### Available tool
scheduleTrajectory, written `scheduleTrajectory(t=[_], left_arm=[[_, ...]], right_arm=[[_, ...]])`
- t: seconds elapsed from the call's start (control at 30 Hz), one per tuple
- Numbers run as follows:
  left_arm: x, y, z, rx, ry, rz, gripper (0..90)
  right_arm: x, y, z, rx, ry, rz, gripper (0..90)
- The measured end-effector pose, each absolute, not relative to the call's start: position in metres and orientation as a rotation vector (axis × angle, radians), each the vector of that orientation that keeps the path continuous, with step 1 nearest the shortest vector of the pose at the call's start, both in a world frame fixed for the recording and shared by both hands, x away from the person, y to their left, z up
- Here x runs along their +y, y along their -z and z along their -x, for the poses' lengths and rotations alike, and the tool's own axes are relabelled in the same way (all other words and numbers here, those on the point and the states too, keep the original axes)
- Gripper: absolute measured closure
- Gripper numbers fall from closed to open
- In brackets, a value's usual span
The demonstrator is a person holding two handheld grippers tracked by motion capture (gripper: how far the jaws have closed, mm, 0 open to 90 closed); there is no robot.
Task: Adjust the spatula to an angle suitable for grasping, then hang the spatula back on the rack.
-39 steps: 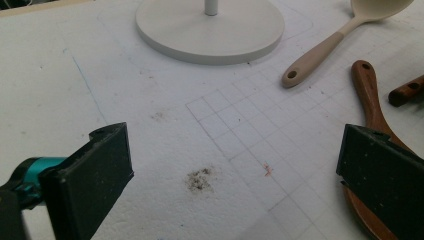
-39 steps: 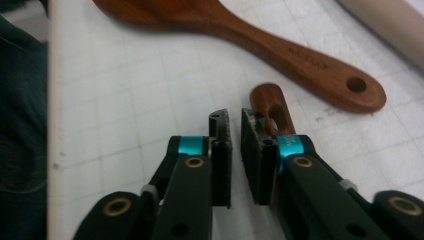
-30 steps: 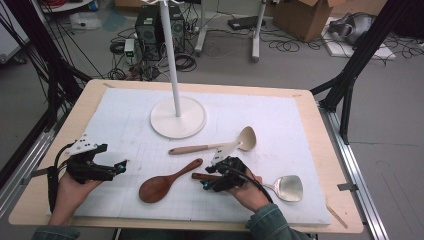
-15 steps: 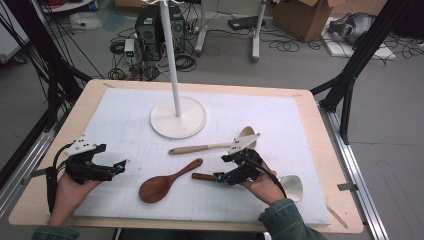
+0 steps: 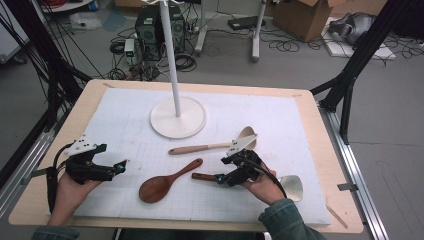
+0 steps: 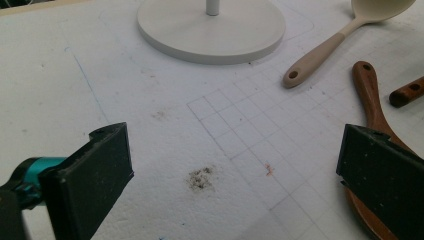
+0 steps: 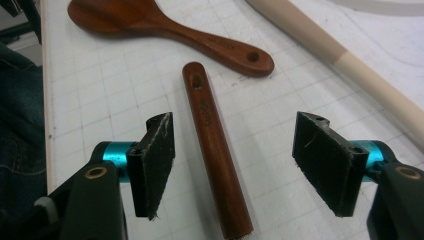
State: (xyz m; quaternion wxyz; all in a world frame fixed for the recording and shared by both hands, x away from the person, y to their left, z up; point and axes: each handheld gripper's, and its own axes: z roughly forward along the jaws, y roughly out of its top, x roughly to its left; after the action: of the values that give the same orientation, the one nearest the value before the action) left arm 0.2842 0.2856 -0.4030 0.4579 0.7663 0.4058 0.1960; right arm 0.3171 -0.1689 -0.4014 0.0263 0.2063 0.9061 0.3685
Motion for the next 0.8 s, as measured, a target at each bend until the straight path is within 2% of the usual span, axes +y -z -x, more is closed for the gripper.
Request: scheduleTrajectory(t=[0.8], left_arm=[[0.284, 0.403, -0.281, 0.994, -0.477, -1.886, 1.7]], right_arm=[[-0.176, 0.419, -0.325, 2.912, -0.976, -0.588, 53.8]])
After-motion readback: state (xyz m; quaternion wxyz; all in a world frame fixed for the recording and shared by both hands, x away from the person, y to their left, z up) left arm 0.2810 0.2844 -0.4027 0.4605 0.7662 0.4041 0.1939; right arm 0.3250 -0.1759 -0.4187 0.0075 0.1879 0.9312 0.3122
